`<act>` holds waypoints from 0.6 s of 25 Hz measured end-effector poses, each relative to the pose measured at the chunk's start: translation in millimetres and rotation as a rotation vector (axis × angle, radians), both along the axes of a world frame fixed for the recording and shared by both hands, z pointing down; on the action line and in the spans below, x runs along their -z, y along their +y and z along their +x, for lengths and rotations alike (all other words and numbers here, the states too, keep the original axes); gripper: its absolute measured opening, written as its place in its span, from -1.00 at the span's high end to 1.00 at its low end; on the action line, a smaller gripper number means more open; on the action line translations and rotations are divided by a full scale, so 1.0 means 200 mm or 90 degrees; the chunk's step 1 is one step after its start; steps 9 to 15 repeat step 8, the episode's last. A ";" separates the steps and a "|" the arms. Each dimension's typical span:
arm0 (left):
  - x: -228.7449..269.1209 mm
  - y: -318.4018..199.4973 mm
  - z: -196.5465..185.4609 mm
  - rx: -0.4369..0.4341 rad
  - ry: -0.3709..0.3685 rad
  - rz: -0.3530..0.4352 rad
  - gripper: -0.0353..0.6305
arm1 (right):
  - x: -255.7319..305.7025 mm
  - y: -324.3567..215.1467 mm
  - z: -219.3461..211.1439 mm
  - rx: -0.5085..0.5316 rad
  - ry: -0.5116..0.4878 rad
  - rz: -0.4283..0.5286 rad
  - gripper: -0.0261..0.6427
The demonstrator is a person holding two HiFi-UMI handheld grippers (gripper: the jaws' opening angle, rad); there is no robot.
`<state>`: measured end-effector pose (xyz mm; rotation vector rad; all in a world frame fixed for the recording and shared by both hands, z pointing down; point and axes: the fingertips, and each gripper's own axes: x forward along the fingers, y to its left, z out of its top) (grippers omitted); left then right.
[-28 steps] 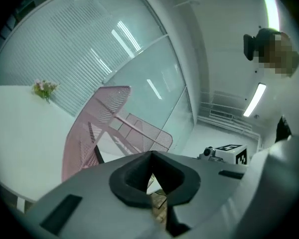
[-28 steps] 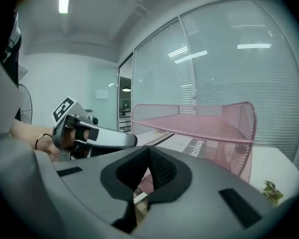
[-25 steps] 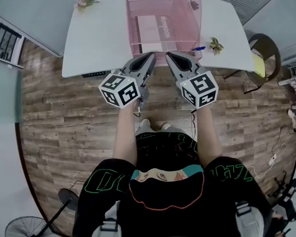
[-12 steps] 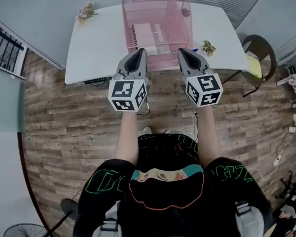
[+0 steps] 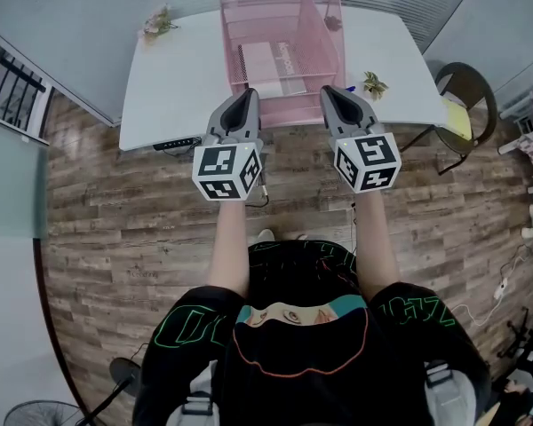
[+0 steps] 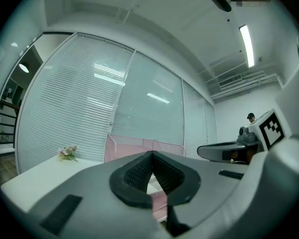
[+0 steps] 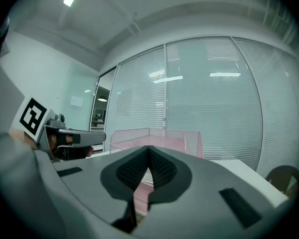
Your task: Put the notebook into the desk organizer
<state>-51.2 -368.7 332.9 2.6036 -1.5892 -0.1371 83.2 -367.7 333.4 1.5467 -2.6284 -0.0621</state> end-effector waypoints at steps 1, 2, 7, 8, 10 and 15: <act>0.00 0.00 0.01 0.000 0.001 0.000 0.91 | 0.00 0.00 0.01 0.000 0.000 0.003 0.92; 0.00 0.00 0.01 0.000 0.002 0.000 0.91 | 0.01 0.01 0.02 0.000 -0.001 0.005 0.92; -0.02 0.00 0.02 0.000 0.008 -0.006 0.91 | 0.01 0.00 0.03 -0.002 -0.001 0.008 0.91; -0.03 -0.01 0.01 0.000 0.009 -0.007 0.91 | 0.00 0.00 0.02 -0.002 0.000 0.008 0.91; -0.03 -0.01 0.01 0.000 0.009 -0.007 0.91 | 0.00 0.00 0.02 -0.002 0.000 0.008 0.91; -0.03 -0.01 0.01 0.000 0.009 -0.007 0.91 | 0.00 0.00 0.02 -0.002 0.000 0.008 0.91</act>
